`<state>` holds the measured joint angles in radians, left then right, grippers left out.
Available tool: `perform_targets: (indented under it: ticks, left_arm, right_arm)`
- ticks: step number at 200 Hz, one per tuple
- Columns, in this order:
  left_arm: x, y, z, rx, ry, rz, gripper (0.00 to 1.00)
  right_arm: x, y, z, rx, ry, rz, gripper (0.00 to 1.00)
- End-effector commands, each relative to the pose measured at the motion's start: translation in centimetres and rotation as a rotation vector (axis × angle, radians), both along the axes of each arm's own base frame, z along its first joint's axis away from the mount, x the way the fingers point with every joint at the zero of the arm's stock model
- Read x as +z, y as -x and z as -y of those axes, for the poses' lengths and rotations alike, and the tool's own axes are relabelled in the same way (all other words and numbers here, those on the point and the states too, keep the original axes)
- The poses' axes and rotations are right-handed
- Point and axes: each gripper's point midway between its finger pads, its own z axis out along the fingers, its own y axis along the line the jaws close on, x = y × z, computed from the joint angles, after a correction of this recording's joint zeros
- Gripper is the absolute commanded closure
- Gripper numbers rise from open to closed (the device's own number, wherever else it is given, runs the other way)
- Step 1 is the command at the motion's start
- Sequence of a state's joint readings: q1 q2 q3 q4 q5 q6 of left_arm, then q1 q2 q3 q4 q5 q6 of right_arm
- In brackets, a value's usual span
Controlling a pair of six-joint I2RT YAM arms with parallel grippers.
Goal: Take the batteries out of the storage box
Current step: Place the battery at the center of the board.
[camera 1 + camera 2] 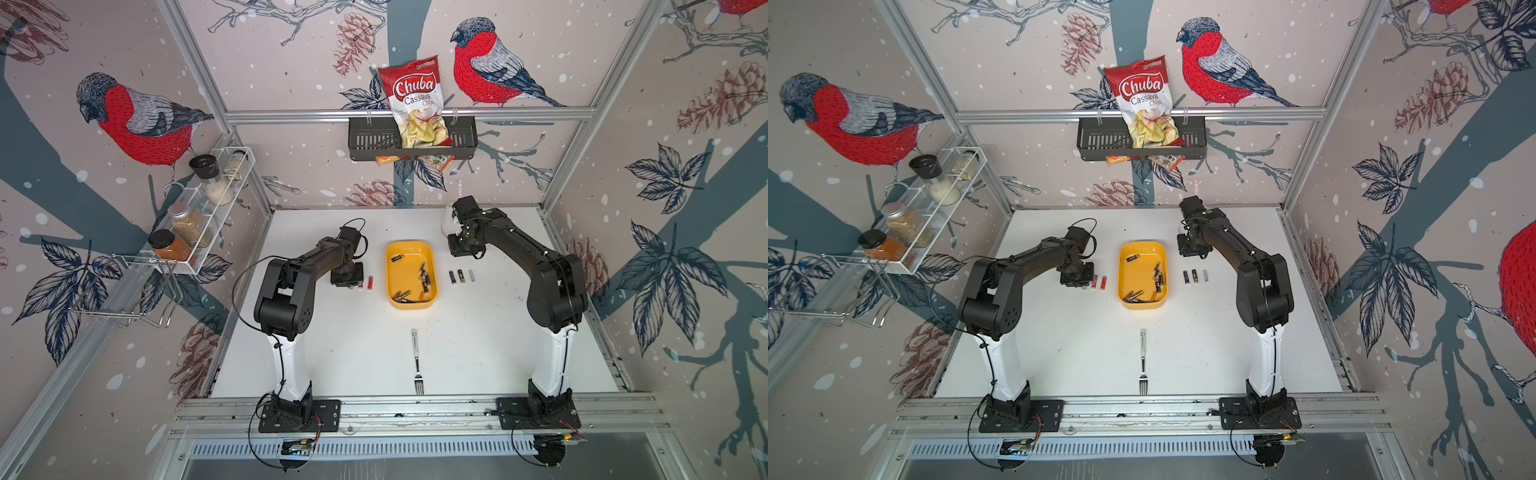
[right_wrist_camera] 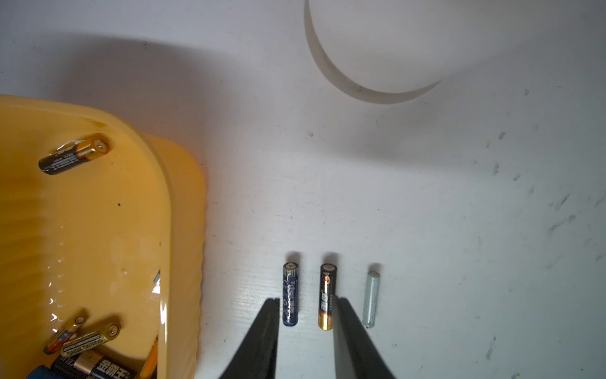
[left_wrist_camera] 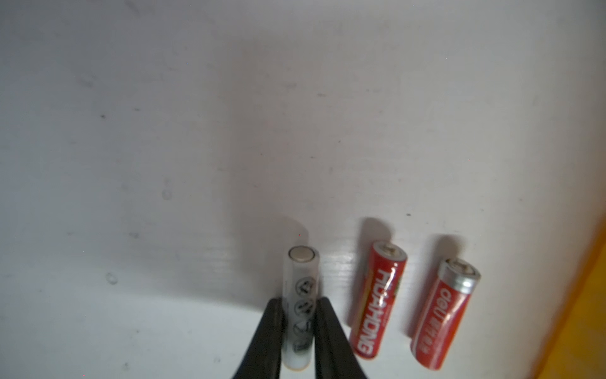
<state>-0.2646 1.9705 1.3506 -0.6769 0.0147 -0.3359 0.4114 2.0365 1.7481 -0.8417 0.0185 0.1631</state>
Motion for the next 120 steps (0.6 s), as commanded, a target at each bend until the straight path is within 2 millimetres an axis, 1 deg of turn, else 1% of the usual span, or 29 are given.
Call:
perform_targets:
  ticks: [1,17,44,78,98,120]
  left_arm:
    - [0.2,0.0,-0.3,-0.002,-0.012,-0.005,0.79]
    - [0.2,0.0,-0.3,-0.003,-0.011,-0.006,0.79]
    - [-0.5,0.4,-0.3,-0.001,-0.013,-0.022,0.78]
    - [-0.9,0.5,-0.4,0.0,-0.017,-0.028,0.77]
    - [-1.0,0.6,-0.4,-0.002,-0.018,-0.032,0.74]
    - [-0.6,0.6,-0.5,-0.001,-0.02,-0.025,0.73]
  right_arm:
    - [0.2,0.1,0.1,-0.011,0.006,0.0,0.66]
    - [0.2,0.1,0.1,-0.011,0.008,0.0,0.66]
    - [0.3,0.0,0.1,-0.01,0.007,0.001,0.66]
    - [0.2,0.0,0.1,-0.01,0.01,-0.002,0.66]
    - [0.2,0.0,0.1,-0.009,0.008,-0.001,0.66]
    - [0.5,-0.1,-0.1,-0.008,0.004,0.003,0.66]
